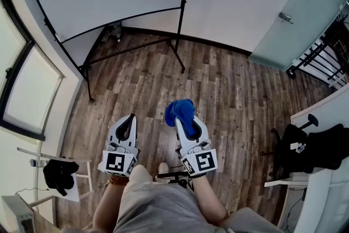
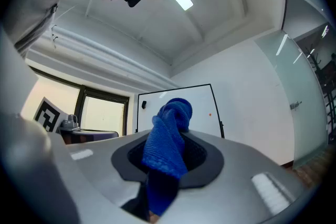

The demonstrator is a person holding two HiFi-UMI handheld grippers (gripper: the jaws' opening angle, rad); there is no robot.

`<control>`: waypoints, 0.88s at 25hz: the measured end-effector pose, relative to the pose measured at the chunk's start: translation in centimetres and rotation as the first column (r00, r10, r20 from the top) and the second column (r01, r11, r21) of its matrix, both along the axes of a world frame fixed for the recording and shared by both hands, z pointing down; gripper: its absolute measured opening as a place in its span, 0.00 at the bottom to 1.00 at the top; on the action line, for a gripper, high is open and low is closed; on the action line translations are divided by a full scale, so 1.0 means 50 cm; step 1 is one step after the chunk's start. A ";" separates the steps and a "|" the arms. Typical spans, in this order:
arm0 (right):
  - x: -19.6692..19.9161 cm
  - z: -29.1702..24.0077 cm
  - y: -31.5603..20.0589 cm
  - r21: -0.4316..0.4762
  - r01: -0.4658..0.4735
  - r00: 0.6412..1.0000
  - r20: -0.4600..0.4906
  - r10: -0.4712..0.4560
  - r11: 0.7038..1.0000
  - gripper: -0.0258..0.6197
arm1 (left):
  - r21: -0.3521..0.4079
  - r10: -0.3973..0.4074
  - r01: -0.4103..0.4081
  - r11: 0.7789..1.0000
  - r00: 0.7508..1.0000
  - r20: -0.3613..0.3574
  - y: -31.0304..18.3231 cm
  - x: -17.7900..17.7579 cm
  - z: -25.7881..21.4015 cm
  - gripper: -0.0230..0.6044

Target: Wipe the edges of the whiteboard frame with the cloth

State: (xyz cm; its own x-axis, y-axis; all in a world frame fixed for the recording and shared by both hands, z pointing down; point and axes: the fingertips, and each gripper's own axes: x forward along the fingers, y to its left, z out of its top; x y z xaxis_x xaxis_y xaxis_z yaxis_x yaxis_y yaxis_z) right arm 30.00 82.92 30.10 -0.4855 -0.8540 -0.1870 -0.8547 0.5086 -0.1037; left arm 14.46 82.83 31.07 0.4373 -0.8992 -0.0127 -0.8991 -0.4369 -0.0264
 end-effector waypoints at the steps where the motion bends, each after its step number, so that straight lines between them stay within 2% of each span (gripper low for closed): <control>1: -0.001 0.001 -0.017 -0.005 -0.007 1.000 0.020 0.007 1.000 0.21 | 0.006 0.011 -0.011 1.000 1.000 0.014 -0.017 -0.002 -0.005 0.05; 4: -0.008 0.013 -0.070 -0.020 -0.020 0.999 0.049 0.021 1.000 0.22 | 0.016 0.032 -0.032 0.999 0.999 0.029 -0.076 -0.014 -0.008 0.05; 11: -0.005 0.067 -0.237 -0.064 -0.031 0.999 0.004 0.031 0.997 0.23 | -0.022 0.014 -0.014 1.000 1.000 -0.020 -0.248 -0.044 0.045 0.05; 18: 0.021 0.074 -0.473 -0.107 -0.097 0.995 -0.040 0.093 0.989 0.23 | -0.052 0.024 -0.027 0.998 0.998 -0.062 -0.510 -0.066 0.107 0.05; 22: 0.035 0.066 -0.623 -0.134 -0.123 0.992 -0.042 0.118 0.983 0.23 | -0.050 0.088 -0.092 0.995 0.994 -0.067 -0.645 -0.051 0.090 0.05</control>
